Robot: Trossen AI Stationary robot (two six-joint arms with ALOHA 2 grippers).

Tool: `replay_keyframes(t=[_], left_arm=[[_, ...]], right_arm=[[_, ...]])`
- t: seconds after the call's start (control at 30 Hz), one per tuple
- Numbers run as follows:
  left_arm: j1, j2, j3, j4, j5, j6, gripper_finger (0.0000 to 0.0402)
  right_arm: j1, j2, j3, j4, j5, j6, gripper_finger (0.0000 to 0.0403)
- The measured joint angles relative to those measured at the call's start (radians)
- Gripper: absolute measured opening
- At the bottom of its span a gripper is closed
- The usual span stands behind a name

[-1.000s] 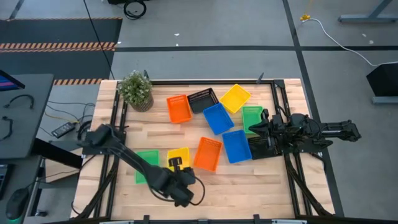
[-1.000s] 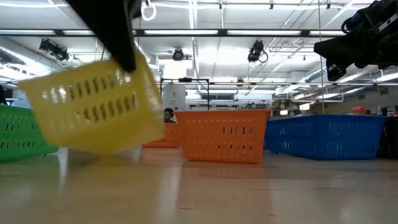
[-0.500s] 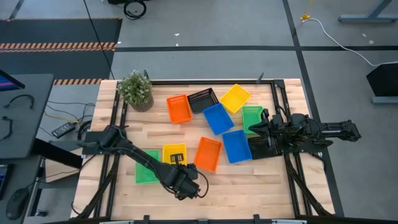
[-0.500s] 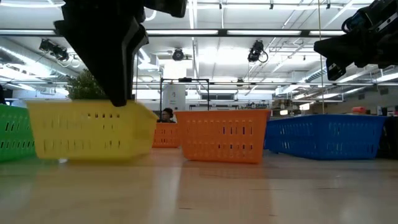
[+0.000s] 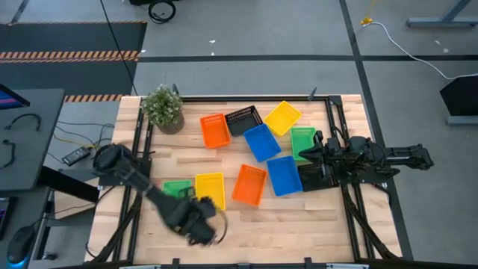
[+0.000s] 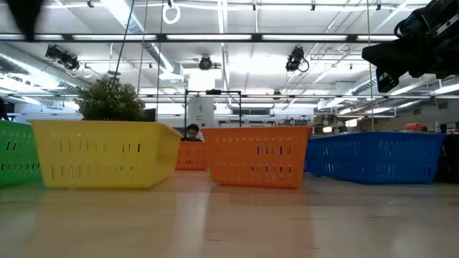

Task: Stack baskets by color
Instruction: Adjust the left green bin and bottom yellow bin

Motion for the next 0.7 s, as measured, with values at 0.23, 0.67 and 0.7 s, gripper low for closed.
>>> replay_keyframes(t=[0.23, 0.67, 0.7], left_arm=[[-0.206, 0.059, -0.002, -0.114, -0.113, -0.241, 0.0196], [-0.216, 0.045, -0.298, 0.067, -0.156, -0.296, 0.0196], [-0.21, 0.039, -0.316, 0.072, -0.159, -0.279, 0.0196]], right_arm=[[0.0, 0.0, 0.0, 0.003, 0.0, 0.0, 0.0029], [0.0, 0.0, 0.0, 0.003, 0.0, 0.0, 0.0029], [0.0, 0.0, 0.0, 0.004, 0.0, 0.0, 0.0029]])
